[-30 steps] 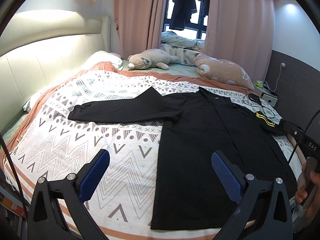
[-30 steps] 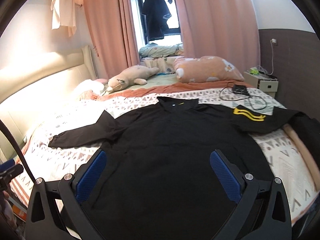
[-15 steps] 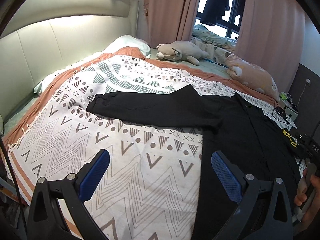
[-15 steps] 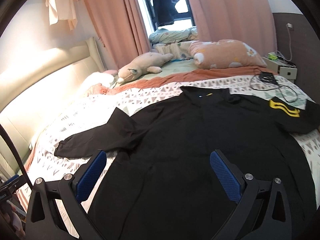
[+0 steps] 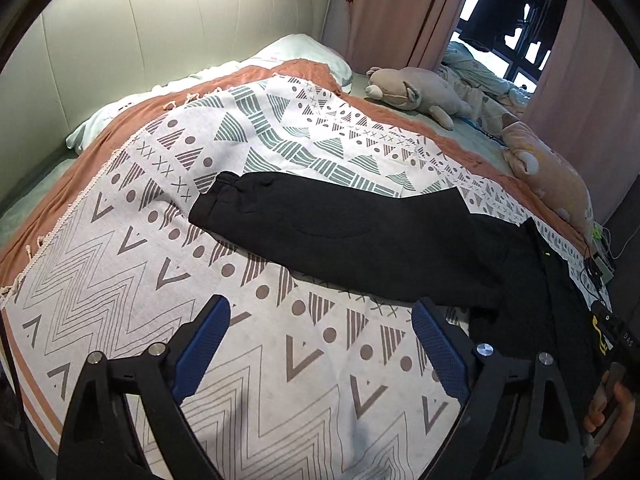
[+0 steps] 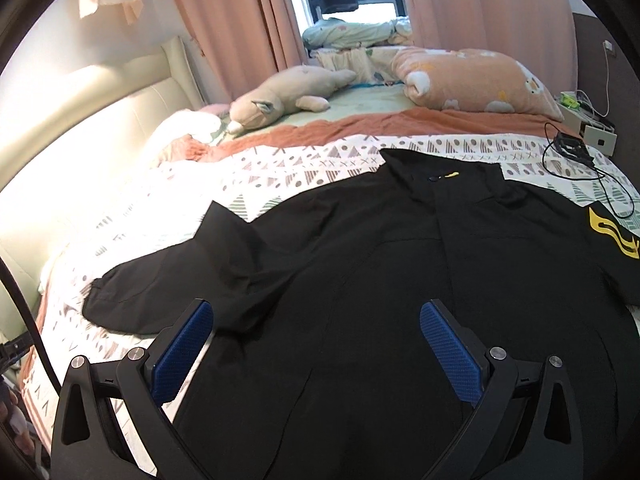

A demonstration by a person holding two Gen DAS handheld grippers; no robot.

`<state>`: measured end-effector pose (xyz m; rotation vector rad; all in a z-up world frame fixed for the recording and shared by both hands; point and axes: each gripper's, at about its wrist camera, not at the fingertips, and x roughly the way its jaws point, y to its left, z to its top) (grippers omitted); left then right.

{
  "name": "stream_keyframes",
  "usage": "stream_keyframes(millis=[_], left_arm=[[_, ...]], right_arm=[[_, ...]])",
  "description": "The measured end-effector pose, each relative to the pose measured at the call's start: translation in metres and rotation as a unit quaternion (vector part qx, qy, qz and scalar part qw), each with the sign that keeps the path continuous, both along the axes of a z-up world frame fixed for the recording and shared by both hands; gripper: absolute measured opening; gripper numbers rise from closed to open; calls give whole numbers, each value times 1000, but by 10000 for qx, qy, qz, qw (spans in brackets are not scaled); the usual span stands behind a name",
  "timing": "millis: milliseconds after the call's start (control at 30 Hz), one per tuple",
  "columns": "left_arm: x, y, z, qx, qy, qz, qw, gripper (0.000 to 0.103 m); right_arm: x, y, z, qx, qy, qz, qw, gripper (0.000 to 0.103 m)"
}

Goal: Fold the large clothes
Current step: 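Move both tools toward the black shirt's sleeve and body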

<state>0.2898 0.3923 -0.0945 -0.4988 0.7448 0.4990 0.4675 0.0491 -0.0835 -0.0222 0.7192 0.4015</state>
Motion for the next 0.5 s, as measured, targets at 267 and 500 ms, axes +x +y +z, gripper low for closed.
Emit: stream_keyframes(millis=[267, 500], left_arm=[[46, 51, -38, -460, 250, 300, 9982, 84], [74, 91, -89, -714, 677, 724, 9925, 83]], right_arm=[[54, 28, -18, -112, 262, -125, 9995, 103], [92, 50, -49, -240, 590, -124, 9979, 103]])
